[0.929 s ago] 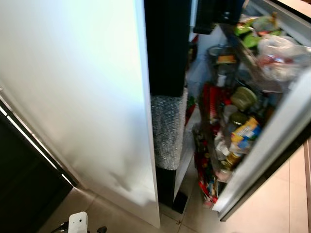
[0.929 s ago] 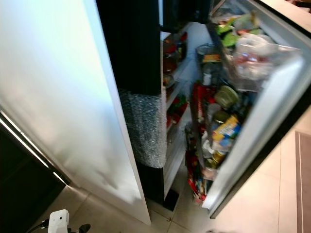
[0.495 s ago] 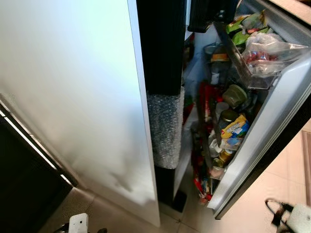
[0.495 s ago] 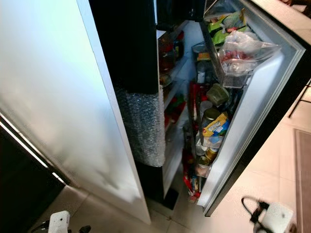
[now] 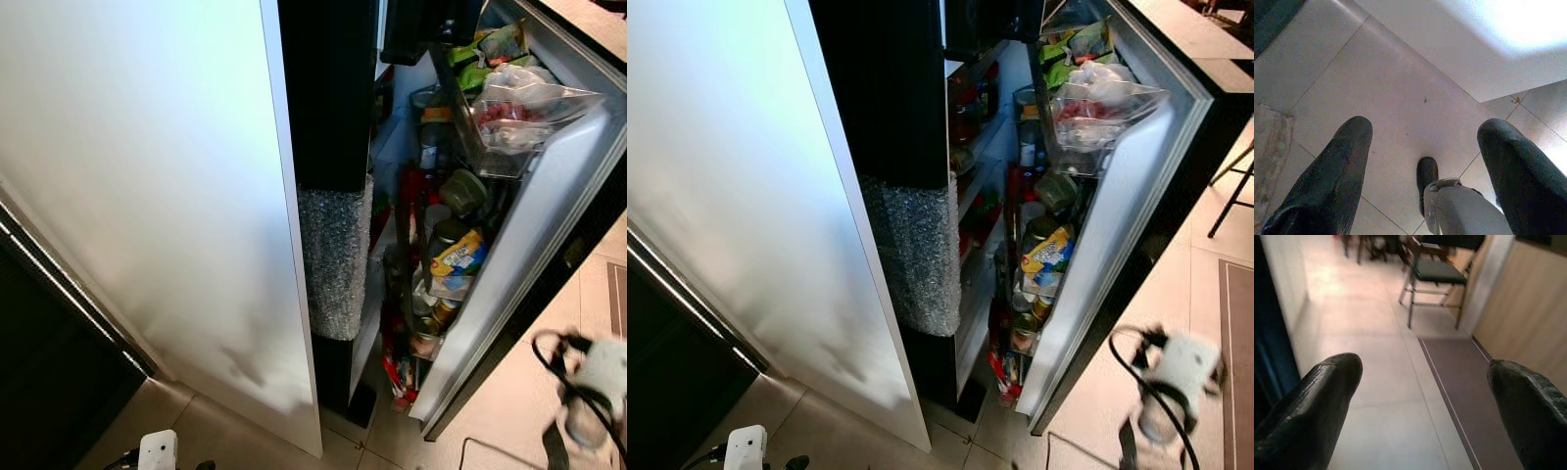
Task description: Restocking fridge
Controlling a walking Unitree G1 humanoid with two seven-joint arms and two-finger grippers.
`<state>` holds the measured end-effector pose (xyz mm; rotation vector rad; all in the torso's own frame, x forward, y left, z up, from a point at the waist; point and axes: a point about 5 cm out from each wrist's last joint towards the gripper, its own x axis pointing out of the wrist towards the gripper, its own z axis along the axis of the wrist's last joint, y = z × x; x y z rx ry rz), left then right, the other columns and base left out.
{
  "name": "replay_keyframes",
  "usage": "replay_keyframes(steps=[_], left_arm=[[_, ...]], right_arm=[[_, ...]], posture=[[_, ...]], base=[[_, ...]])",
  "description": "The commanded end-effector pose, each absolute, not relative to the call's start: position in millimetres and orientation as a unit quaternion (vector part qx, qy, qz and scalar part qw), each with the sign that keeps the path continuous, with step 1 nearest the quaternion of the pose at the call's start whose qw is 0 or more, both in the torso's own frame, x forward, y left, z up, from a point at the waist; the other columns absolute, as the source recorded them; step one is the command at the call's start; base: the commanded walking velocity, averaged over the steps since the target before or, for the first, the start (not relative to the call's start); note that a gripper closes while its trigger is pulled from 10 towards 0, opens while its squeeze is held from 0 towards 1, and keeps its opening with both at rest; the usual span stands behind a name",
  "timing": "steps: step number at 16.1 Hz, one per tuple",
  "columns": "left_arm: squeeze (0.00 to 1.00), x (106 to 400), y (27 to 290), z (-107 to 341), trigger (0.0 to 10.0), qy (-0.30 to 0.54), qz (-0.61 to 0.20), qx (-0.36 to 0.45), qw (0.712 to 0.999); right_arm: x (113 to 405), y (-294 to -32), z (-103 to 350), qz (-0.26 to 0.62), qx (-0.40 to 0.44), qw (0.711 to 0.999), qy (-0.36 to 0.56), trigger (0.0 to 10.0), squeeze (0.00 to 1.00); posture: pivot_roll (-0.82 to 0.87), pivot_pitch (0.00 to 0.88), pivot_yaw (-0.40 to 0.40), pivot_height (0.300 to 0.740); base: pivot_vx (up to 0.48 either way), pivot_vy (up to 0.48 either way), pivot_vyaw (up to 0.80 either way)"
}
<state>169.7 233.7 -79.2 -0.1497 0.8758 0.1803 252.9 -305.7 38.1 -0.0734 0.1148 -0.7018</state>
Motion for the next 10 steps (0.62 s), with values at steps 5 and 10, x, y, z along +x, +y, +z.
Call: replay_keyframes(steps=[5,10], left_arm=[[0.0,168.5,236.7,-79.1,10.0,0.424,0.092,-0.072,0.898],[0.0,169.9,237.3,-78.3,10.0,0.423,0.091,-0.069,0.899]], right_arm=[[267.5,-280.1,42.9,-0.228,-0.054,0.971,0.048,10.0,0.0],[287.9,-246.9,64.3,-0.094,-0.042,0.995,0.012,10.0,0.0]], posture=[[-0.1,0.0,0.033,0.74],[-0.11,0.0,0.039,0.74]], base=[[0.0,0.0,0.0],[0.0,0.0,0.0]])
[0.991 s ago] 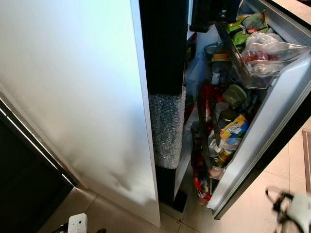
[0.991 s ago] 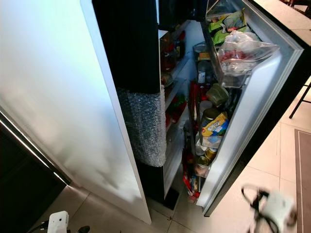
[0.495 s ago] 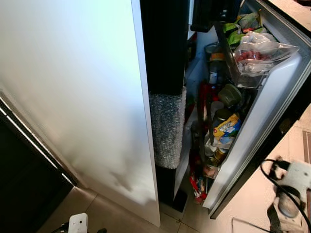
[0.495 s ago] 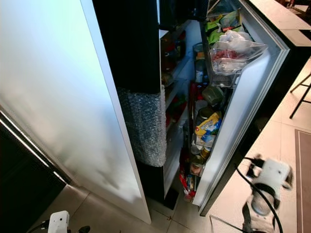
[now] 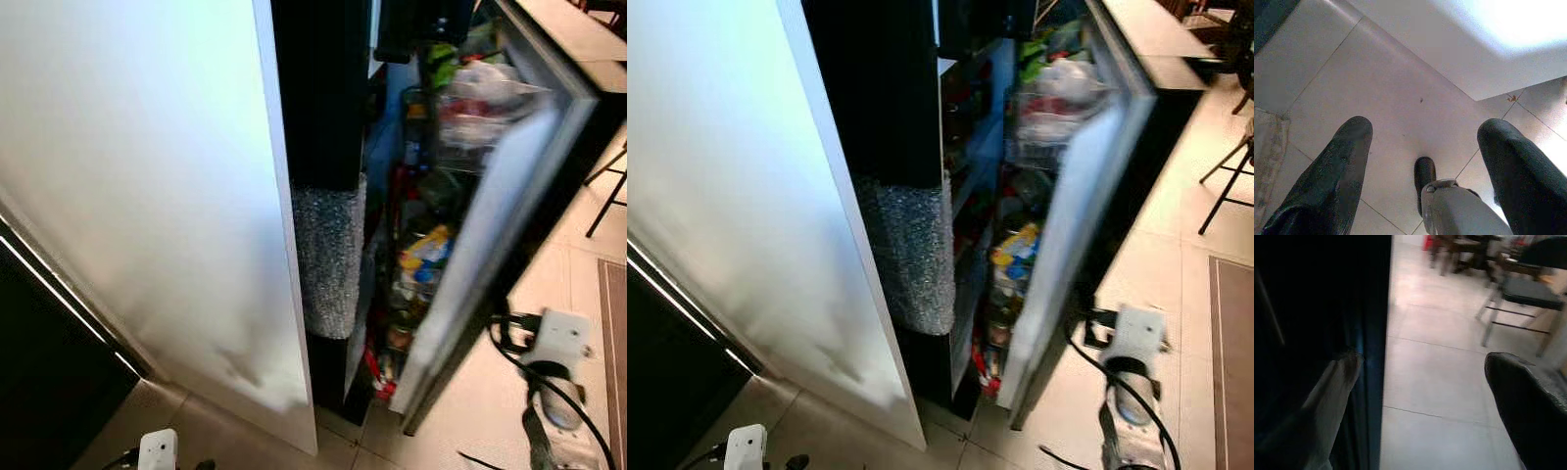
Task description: Restocking fridge
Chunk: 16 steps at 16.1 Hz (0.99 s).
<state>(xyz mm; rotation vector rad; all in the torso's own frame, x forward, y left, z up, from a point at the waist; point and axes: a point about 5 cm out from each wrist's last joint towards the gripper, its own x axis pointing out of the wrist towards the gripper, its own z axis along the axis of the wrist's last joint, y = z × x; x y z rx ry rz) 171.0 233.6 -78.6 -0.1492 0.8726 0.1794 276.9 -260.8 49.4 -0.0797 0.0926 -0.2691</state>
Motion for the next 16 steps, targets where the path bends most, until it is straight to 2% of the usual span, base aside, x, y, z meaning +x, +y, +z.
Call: replay_keyframes(steps=[1,6,10,16], left_arm=[[0.0,170.0,237.4,-78.2,10.0,0.423,0.091,-0.069,0.899],[0.0,172.3,237.5,-77.1,10.0,0.42,0.091,-0.068,0.9],[0.0,173.6,236.9,-76.7,10.0,0.417,0.095,-0.071,0.901],[0.0,174.2,234.9,-77.1,10.0,0.418,0.094,-0.072,0.901]], right_arm=[[293.1,-238.6,69.9,-0.063,-0.044,0.997,0.008,10.0,0.0],[313.0,-197.1,87.3,0.048,-0.04,0.998,0.001,10.0,0.0],[315.7,-161.6,93.3,0.16,-0.023,0.987,0.008,10.0,0.0],[310.7,-172.6,94.2,0.153,-0.021,0.988,0.014,10.0,0.0]], posture=[[-0.11,0.0,0.04,0.74],[-0.1,0.0,0.043,0.74],[-0.08,0.0,0.035,0.74],[-0.1,0.0,0.03,0.74]], base=[[0.0,0.0,0.0],[0.0,0.0,0.0],[0.0,0.0,0.0],[0.0,0.0,0.0]])
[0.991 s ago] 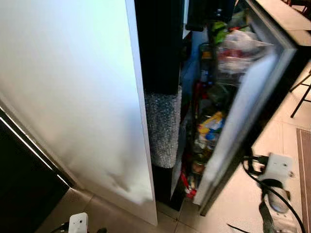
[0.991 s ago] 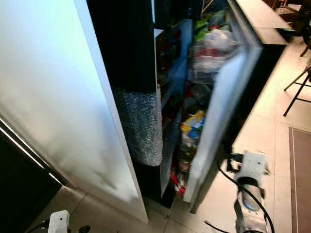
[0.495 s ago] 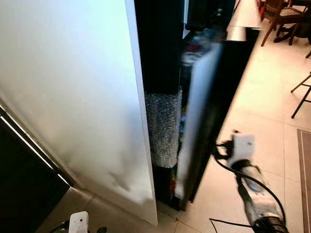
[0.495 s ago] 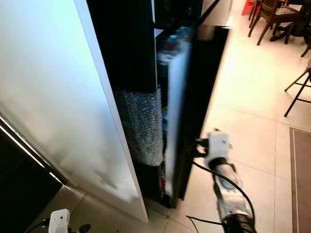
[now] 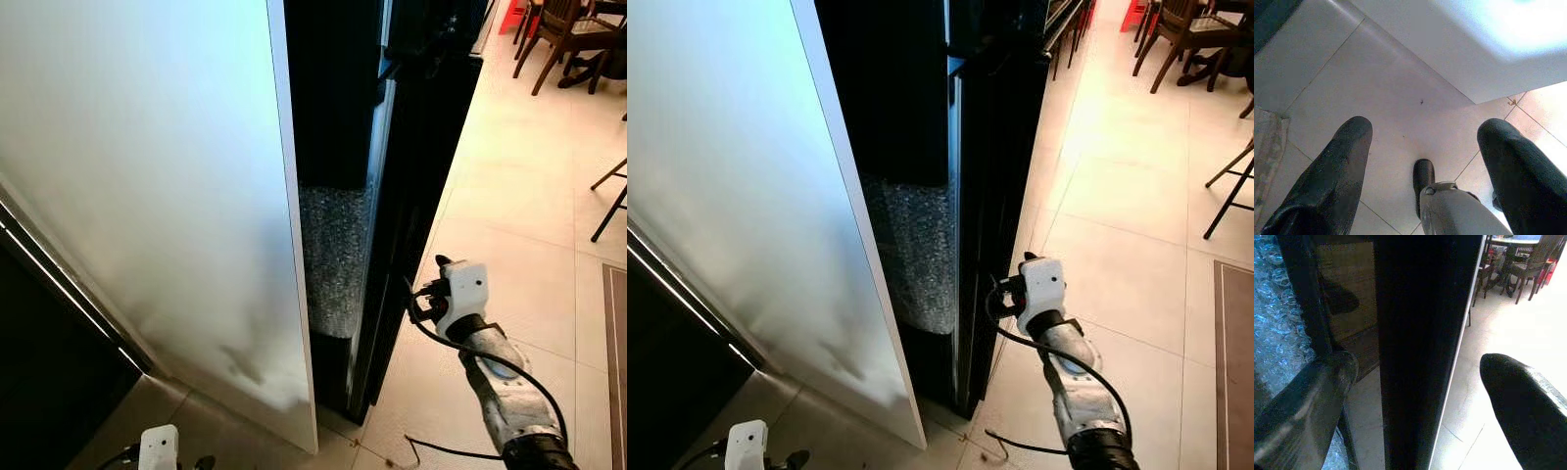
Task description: Restocking fridge
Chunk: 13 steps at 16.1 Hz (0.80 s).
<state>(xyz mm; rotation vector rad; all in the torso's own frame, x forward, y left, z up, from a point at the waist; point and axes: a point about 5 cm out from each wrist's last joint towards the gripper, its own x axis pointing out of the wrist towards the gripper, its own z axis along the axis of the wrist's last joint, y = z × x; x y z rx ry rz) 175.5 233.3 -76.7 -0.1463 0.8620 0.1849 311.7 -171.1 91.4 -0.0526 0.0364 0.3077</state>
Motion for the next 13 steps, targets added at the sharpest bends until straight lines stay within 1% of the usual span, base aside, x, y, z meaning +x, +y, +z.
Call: replay_keyframes(steps=[1,4,6,12,13], left_arm=[[0.0,174.1,234.7,-77.1,10.0,0.419,0.093,-0.072,0.9],[0.0,174.0,234.6,-77.2,10.0,0.42,0.091,-0.072,0.9],[0.0,173.9,234.6,-77.3,10.0,0.42,0.091,-0.072,0.9],[0.0,173.4,234.2,-77.6,10.0,0.42,0.093,-0.073,0.9],[0.0,173.5,234.1,-77.6,10.0,0.419,0.094,-0.073,0.9]], right_arm=[[309.3,-176.7,93.7,0.149,-0.023,0.988,0.017,10.0,0.0],[307.5,-181.3,93.7,0.144,-0.02,0.989,0.018,10.0,0.0],[309.9,-177.3,95.9,0.156,-0.016,0.987,0.017,10.0,0.0],[326.8,-147.5,102.3,0.215,-0.004,0.976,0.012,10.0,0.0],[329.6,-136.8,105.1,0.235,0.004,0.972,0.008,10.0,0.0]], posture=[[-0.1,0.0,0.03,0.74],[-0.1,0.0,0.033,0.74],[-0.1,0.0,0.032,0.74],[-0.09,0.0,0.031,0.74],[-0.08,0.0,0.031,0.74]], base=[[0.0,0.0,0.0],[0.0,0.0,0.0],[0.0,0.0,0.0],[0.0,0.0,0.0],[0.0,0.0,0.0]])
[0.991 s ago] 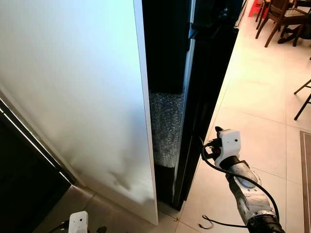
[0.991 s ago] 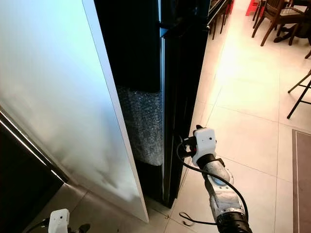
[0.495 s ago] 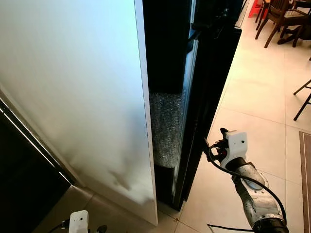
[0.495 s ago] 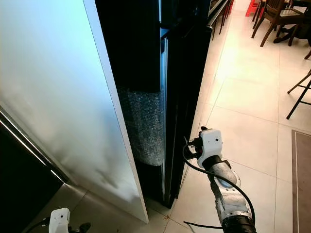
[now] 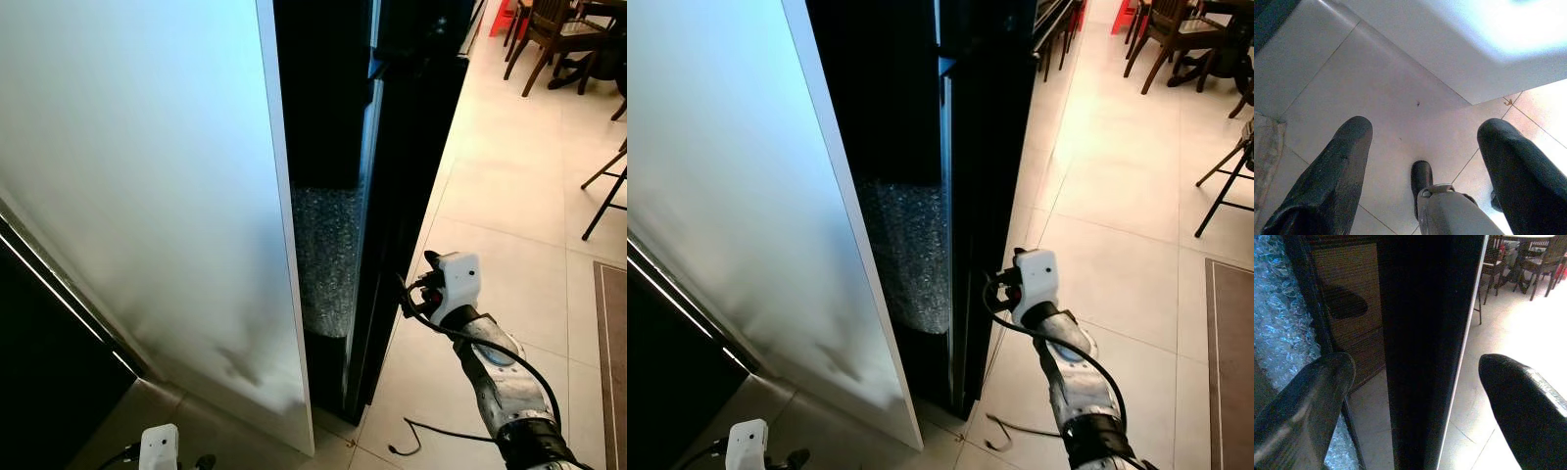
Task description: Restocking fridge
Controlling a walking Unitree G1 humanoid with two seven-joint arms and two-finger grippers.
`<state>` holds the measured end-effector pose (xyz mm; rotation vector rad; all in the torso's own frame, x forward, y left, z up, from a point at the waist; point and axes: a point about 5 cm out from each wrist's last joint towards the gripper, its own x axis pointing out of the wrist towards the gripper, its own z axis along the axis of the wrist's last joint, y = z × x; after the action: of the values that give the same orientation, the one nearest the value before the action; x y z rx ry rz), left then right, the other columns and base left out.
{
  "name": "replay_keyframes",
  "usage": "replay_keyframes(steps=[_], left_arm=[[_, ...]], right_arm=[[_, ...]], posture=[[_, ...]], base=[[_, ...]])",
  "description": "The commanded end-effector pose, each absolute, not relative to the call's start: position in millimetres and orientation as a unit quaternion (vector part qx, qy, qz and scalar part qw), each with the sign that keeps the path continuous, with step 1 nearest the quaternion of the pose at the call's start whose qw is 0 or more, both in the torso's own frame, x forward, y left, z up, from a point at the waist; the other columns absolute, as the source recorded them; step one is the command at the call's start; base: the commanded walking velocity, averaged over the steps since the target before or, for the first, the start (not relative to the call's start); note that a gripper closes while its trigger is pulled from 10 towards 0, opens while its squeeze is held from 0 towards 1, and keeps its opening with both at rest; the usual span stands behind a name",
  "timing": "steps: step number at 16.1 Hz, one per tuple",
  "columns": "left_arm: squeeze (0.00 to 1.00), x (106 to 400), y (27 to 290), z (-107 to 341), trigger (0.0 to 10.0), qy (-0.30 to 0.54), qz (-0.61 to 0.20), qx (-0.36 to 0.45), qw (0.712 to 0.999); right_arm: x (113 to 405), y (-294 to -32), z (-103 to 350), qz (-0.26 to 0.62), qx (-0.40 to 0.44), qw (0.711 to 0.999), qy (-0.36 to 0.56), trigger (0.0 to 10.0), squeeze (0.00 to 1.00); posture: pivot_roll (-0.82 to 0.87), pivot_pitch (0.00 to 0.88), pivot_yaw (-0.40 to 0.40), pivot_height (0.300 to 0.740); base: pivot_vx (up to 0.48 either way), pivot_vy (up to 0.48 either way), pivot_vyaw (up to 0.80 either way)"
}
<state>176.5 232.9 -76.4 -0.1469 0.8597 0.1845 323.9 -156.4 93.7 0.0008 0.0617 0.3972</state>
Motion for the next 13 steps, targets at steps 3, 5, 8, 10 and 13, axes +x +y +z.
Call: replay_keyframes(steps=[3,5,8,10,13], left_arm=[[0.0,174.0,234.0,-77.4,10.0,0.418,0.095,-0.074,0.9],[0.0,174.2,233.9,-77.3,10.0,0.418,0.095,-0.074,0.9],[0.0,174.4,232.9,-77.5,10.0,0.418,0.095,-0.076,0.9],[0.0,173.9,232.4,-77.9,10.0,0.419,0.094,-0.076,0.9],[0.0,173.0,232.0,-78.4,10.0,0.42,0.095,-0.077,0.899]], right_arm=[[330.5,-122.9,107.2,0.263,0.009,0.965,0.005,10.0,0.0],[330.4,-119.5,105.4,0.266,0.014,0.964,0.005,10.0,0.0],[324.0,-132.3,101.2,0.247,0.012,0.969,0.006,10.0,0.0],[315.6,-147.8,101.9,0.213,0.007,0.977,-0.007,10.0,0.0],[299.1,-163.4,99.6,0.191,0.002,0.982,-0.013,10.0,0.0]], posture=[[-0.08,0.0,0.031,0.74],[-0.08,0.0,0.033,0.74],[-0.09,0.0,0.031,0.74],[-0.1,0.0,0.026,0.74],[-0.1,0.0,0.021,0.74]], base=[[0.0,0.0,0.0],[0.0,0.0,0.0],[0.0,0.0,0.0],[0.0,0.0,0.0],[0.0,0.0,0.0]])
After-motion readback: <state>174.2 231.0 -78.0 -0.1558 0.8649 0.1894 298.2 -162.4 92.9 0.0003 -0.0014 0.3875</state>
